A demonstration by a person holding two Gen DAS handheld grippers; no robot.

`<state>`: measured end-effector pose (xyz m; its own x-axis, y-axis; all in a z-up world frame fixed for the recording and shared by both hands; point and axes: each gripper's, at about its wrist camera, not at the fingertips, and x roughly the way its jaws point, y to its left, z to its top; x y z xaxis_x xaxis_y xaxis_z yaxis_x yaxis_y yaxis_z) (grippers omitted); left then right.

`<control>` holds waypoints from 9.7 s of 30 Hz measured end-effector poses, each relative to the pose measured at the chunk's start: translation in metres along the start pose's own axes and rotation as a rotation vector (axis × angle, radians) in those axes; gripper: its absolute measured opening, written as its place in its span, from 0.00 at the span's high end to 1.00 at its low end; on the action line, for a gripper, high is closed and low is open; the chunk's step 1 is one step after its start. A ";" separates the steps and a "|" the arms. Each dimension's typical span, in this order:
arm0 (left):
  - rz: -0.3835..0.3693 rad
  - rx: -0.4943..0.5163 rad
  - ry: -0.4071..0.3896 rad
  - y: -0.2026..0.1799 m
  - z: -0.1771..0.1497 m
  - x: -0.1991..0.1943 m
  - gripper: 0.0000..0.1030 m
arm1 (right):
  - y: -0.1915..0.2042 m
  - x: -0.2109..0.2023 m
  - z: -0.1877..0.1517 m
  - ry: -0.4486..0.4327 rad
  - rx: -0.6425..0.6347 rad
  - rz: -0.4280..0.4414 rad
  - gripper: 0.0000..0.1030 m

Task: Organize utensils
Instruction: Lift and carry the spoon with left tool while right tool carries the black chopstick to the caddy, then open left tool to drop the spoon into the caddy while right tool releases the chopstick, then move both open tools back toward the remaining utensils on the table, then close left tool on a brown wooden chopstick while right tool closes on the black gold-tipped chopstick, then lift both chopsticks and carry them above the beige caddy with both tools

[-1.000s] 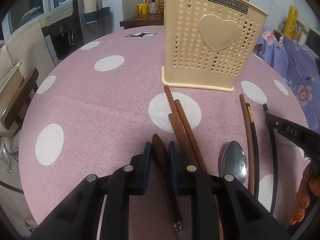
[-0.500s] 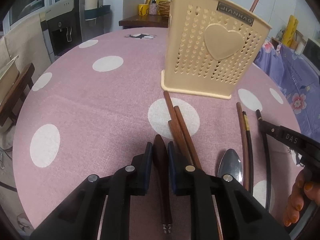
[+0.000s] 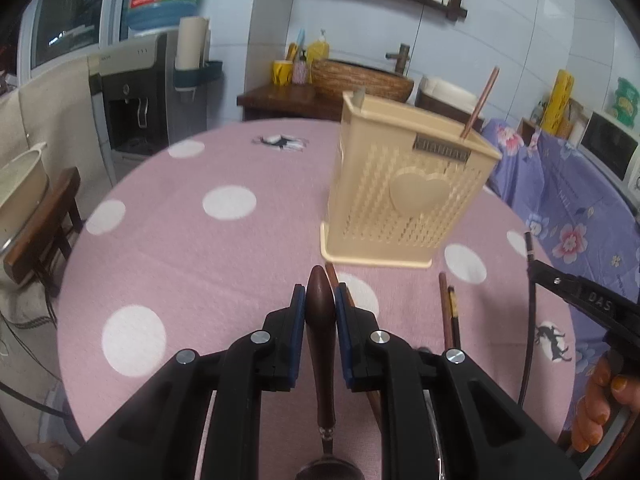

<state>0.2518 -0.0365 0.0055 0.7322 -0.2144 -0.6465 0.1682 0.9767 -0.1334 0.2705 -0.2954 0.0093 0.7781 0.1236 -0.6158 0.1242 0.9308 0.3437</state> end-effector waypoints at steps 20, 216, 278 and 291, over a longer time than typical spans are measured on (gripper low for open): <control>0.011 -0.005 -0.101 0.011 0.026 -0.026 0.85 | 0.018 -0.067 0.025 -0.140 -0.078 0.031 0.92; -0.028 -0.091 0.229 -0.014 -0.031 0.075 0.86 | 0.009 0.088 -0.035 0.260 0.020 -0.172 0.88; -0.011 -0.003 -0.278 0.008 0.083 -0.073 0.92 | 0.036 -0.082 0.060 -0.184 -0.163 -0.006 0.93; -0.115 0.002 -0.309 -0.003 0.131 -0.105 0.92 | 0.057 -0.112 0.106 -0.157 -0.194 0.103 0.93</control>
<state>0.2612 -0.0182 0.1725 0.8738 -0.3171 -0.3687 0.2627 0.9458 -0.1909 0.2553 -0.2923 0.1729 0.8686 0.1798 -0.4618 -0.0688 0.9666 0.2469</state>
